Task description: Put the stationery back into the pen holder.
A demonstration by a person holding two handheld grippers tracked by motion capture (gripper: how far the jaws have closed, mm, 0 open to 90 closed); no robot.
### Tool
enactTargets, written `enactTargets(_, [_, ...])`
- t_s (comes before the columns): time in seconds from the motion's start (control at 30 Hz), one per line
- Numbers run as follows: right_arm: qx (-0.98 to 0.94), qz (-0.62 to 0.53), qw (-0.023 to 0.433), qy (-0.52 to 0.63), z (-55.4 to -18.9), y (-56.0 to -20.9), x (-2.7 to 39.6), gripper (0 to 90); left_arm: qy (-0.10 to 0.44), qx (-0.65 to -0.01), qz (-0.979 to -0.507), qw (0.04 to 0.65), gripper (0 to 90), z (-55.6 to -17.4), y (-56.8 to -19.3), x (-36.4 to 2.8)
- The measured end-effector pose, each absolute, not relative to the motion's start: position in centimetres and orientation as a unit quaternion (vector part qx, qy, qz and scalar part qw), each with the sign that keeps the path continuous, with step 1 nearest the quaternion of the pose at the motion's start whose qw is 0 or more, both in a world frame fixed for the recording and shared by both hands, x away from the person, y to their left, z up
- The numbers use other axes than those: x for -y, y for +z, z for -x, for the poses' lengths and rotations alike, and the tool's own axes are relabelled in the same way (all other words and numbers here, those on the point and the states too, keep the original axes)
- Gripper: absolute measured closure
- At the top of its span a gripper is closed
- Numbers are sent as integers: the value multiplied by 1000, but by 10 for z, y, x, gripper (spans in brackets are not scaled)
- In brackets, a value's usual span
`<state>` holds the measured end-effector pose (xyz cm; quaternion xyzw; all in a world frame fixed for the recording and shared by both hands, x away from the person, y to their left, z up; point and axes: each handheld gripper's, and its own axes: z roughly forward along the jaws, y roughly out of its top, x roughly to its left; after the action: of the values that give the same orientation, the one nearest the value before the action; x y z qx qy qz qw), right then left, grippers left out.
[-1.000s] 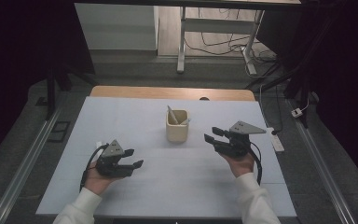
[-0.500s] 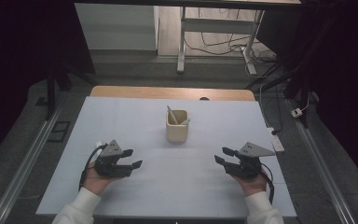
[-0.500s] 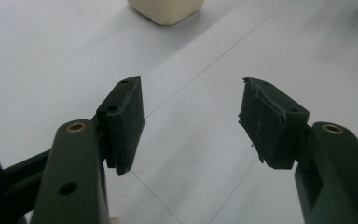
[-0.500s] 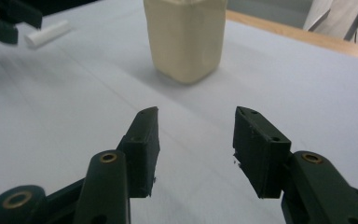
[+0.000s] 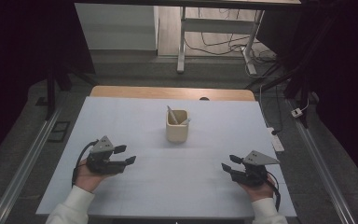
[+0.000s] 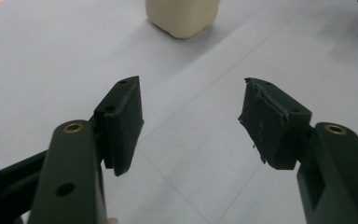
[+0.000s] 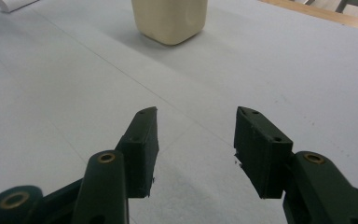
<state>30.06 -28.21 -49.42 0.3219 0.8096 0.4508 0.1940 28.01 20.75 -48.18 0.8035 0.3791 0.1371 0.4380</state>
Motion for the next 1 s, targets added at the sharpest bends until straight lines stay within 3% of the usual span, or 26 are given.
enactTargets(0.4, [-809, -328, 198, 445, -301, -497, 289, 487, 141, -415, -783, 441, 360, -279, -472, -240])
enactTargets(1.0, [-808, -336, 196, 443, -303, -499, 293, 484, 145, -452, -786, 395, 331, -286, -472, -250])
